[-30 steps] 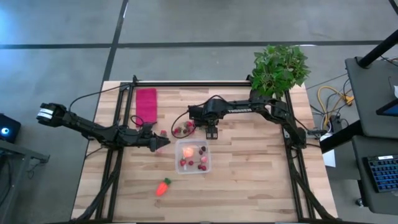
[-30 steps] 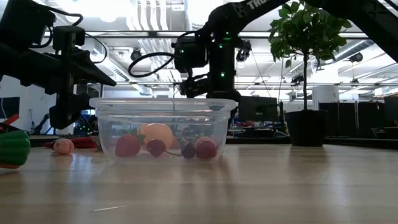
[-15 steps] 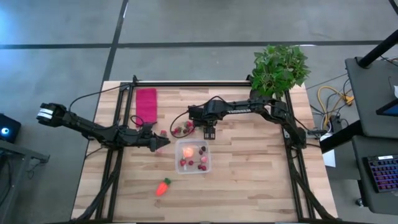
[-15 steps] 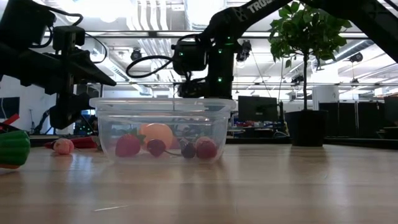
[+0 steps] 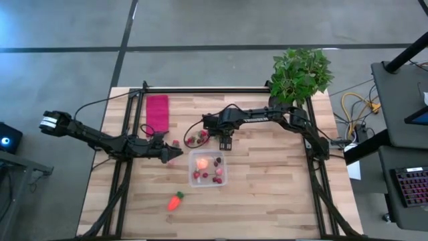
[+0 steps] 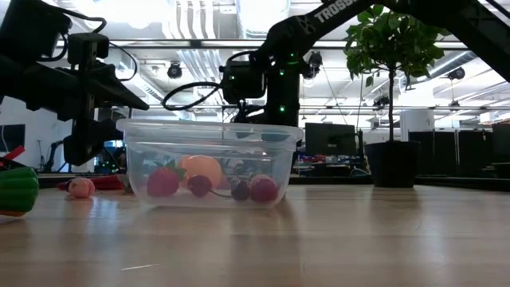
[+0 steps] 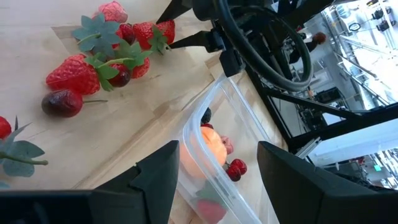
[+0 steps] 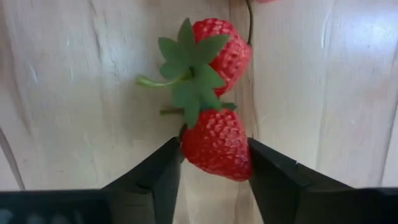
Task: Pick and placing Produce into tupperware
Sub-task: Put the red strawberry into the transparent bin
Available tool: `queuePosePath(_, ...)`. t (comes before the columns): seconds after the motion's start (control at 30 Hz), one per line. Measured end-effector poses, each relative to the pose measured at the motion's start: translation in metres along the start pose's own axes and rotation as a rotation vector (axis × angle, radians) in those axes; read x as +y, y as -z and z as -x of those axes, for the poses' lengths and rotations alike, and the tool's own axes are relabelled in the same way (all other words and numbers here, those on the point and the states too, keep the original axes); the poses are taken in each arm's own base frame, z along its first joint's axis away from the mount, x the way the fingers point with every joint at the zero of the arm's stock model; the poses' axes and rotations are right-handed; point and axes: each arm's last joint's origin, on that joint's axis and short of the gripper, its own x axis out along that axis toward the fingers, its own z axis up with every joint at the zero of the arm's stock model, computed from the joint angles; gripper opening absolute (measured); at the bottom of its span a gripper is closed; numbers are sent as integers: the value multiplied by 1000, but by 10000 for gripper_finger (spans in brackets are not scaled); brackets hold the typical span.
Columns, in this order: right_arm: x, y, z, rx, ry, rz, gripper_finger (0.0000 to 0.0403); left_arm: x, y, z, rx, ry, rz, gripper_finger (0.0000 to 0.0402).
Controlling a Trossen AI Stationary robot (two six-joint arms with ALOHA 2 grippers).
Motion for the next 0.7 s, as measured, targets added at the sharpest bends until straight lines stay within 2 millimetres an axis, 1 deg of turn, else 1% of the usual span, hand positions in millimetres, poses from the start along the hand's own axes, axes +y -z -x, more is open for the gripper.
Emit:
queuePosePath(0.1,0,-1,1,-6,1,-1,139,0,0,0,0,0,0,203)
queuePosePath(0.2,-1,-2,4,-7,6,-1,127,0,0,0,0,0,0,203)
queuePosePath(0.4,-5,-9,21,-25,8,-58,138,0,0,0,0,0,0,203)
queuePosePath(0.57,-10,-18,48,-71,14,-67,138,0,0,0,0,0,0,203)
queuePosePath(0.7,-9,-21,77,-78,-3,-90,134,0,0,0,0,0,2,203)
